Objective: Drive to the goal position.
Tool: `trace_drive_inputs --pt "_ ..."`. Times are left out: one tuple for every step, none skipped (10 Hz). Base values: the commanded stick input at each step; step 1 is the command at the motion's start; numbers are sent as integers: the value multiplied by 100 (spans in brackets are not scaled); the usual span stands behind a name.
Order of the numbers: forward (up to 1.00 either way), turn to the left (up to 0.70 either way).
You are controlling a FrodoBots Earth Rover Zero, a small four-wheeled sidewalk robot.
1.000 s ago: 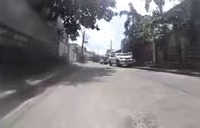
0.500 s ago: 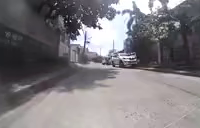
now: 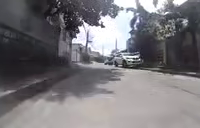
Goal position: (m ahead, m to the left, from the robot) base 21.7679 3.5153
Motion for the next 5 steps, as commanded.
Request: trace_drive_inputs --pt "100 0" --pt "100 0" --pt "100 0" --pt "100 0" --pt "100 0"
